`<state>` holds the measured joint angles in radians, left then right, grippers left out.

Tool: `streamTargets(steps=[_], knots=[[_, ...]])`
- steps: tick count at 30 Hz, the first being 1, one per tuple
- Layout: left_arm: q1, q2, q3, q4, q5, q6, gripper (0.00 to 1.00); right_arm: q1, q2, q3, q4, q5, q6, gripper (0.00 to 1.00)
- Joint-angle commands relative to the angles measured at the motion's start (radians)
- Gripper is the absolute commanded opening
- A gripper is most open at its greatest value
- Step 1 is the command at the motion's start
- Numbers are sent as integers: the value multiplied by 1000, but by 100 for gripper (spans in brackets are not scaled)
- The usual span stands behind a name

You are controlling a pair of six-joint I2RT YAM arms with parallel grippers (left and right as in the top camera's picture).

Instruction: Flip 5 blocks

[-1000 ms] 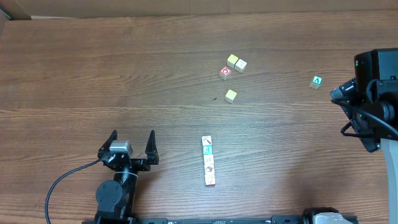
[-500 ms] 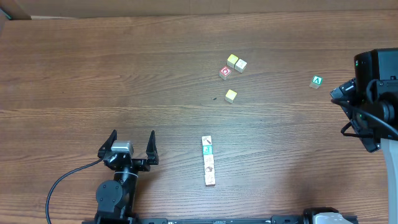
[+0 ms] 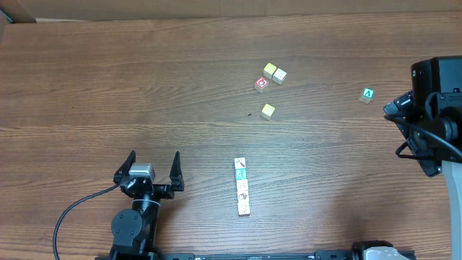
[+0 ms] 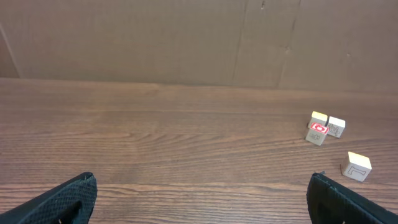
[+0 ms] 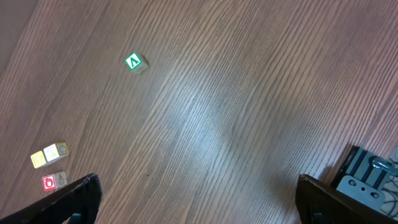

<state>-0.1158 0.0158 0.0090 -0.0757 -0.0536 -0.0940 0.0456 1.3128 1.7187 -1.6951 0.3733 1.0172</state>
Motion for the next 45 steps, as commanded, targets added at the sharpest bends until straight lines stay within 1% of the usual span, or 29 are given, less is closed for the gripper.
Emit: streamTargets(steps=[1, 8, 14, 25, 29, 30, 32, 35, 39, 42, 45], knots=[[6, -12, -3, 1, -2, 23, 100, -5, -7, 21, 2, 14, 0, 100], [6, -12, -3, 2, -2, 23, 100, -5, -13, 21, 28, 23, -4, 100], [6, -12, -3, 2, -2, 23, 100, 8, -103, 21, 28, 23, -4, 100], [6, -12, -3, 2, -2, 23, 100, 45, -451, 8, 5, 36, -4, 100], [6, -12, -3, 2, -2, 23, 100, 45, -588, -15, 23, 30, -5, 100], [6, -12, -3, 2, -2, 23, 100, 45, -624, -28, 40, 30, -25, 100], [6, -12, -3, 2, -2, 23, 100, 45, -695, -75, 111, 13, -129, 100], [6, -12, -3, 2, -2, 23, 100, 45, -806, -201, 300, -51, -349, 100], [6, -12, -3, 2, -2, 23, 100, 44, -962, -480, 632, -188, -576, 100], [6, -12, -3, 2, -2, 23, 100, 44, -1063, -716, 855, -307, -681, 100], [6, -12, -3, 1, -2, 23, 100, 43, -1148, -950, 1064, -423, -711, 100]])
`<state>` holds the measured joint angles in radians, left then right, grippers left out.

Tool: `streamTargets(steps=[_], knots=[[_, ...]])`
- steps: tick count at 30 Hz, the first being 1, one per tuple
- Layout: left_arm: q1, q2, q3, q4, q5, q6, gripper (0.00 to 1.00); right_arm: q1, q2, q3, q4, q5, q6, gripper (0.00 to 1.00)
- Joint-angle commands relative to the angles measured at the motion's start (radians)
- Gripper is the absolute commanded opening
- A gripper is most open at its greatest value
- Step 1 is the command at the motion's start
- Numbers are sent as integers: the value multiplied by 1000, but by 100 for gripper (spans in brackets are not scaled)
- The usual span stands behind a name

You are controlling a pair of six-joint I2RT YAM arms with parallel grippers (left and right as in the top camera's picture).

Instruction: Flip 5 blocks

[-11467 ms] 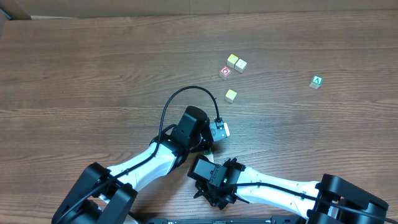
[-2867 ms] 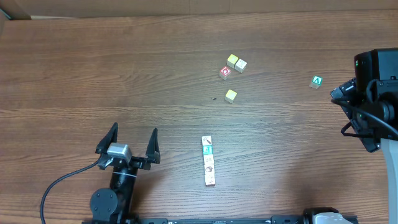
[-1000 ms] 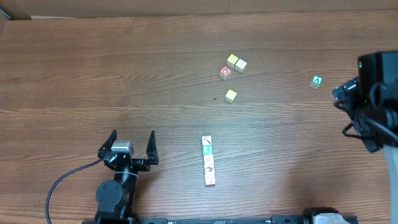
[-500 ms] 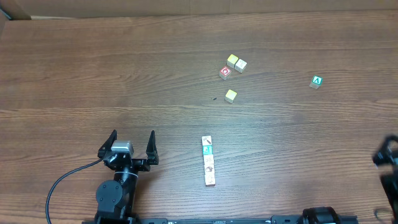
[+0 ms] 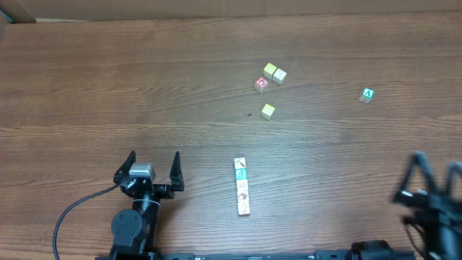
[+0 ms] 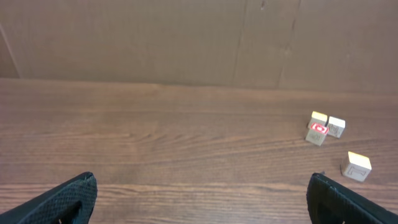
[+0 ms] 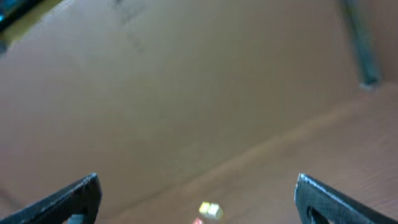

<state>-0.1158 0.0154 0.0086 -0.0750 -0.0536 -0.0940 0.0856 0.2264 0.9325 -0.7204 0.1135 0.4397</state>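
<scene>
Small wooden blocks lie on the table. Two pale yellow blocks (image 5: 273, 72) touch at the back, with a red-faced block (image 5: 261, 84) beside them and a single yellow block (image 5: 268, 110) nearer. A green-faced block (image 5: 367, 94) sits alone to the right. A row of several blocks (image 5: 242, 186) lies at the front centre. My left gripper (image 5: 153, 167) stands open at the front left, holding nothing. My right gripper (image 5: 435, 175), blurred, is open at the front right corner. In the left wrist view, the red block (image 6: 317, 132) and yellow block (image 6: 356, 166) lie far right of the left gripper (image 6: 202, 199).
A brown cardboard wall (image 6: 186, 37) runs behind the wooden table (image 5: 108, 87). The right wrist view is blurred; it shows the open right gripper (image 7: 198, 196), the wall, and the yellow blocks (image 7: 210, 210) far off.
My right arm has moved from the right edge, near the green block, to the front right corner. Its camera now faces the back wall. The left arm and the blocks are unchanged.
</scene>
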Motion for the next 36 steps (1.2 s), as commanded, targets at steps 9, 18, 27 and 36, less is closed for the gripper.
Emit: streamTargets(steps=[9, 18, 27, 36], knots=[[6, -12, -3, 0, -2, 23, 100, 2, -182, -627, 599, -318, -135, 100], [6, -12, -3, 1, -2, 23, 100, 2, -224, -768, 703, -455, -476, 100], [6, -12, -3, 1, -2, 23, 100, 2, -224, -863, 725, -449, -537, 100], [6, -11, -3, 1, -2, 23, 100, 2, -224, -925, 750, -246, -258, 100]])
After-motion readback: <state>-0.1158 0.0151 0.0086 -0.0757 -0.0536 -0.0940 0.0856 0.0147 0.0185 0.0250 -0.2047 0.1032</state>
